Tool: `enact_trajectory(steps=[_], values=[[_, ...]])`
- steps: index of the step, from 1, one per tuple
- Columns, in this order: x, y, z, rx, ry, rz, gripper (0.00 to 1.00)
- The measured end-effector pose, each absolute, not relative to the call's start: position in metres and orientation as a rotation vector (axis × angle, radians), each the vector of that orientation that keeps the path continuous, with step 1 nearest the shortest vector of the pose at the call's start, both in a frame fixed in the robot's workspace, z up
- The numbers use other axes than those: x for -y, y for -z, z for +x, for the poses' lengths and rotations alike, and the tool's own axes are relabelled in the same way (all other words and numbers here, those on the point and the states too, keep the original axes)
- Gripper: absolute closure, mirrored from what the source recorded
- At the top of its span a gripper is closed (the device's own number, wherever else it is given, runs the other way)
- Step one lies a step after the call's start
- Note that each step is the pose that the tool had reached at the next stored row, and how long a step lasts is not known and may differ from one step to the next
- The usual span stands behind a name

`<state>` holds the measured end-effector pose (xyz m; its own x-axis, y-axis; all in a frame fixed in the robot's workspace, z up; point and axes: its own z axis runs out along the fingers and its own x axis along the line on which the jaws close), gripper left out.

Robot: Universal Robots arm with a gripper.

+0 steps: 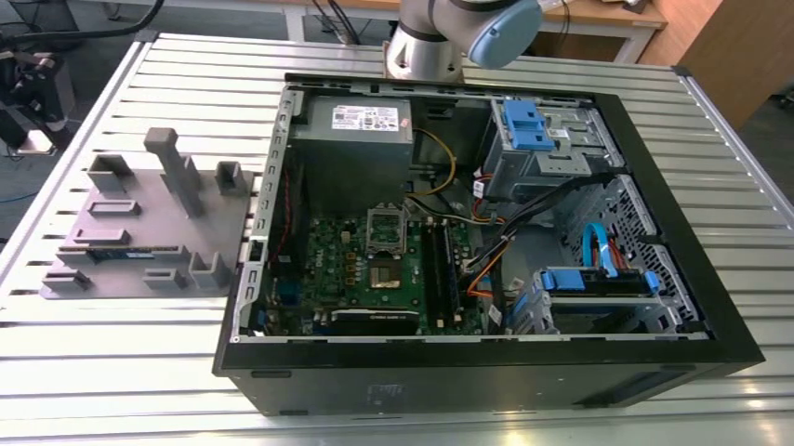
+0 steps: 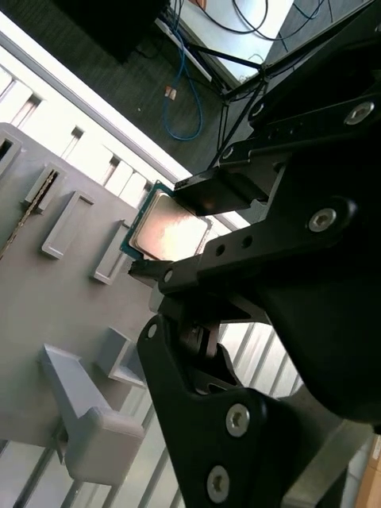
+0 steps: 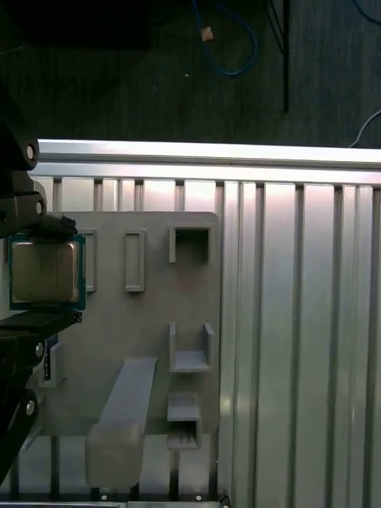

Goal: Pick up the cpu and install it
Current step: 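Pick up the cpu and move it towards the insertion slot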

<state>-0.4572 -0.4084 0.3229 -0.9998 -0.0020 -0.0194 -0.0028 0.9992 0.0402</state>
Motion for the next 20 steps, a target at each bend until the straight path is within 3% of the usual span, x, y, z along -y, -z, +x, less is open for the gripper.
enact_trajectory(steps=[20], values=[[0.408, -0.339, -0.453, -3.122, -0.063, -0.004, 0.53]])
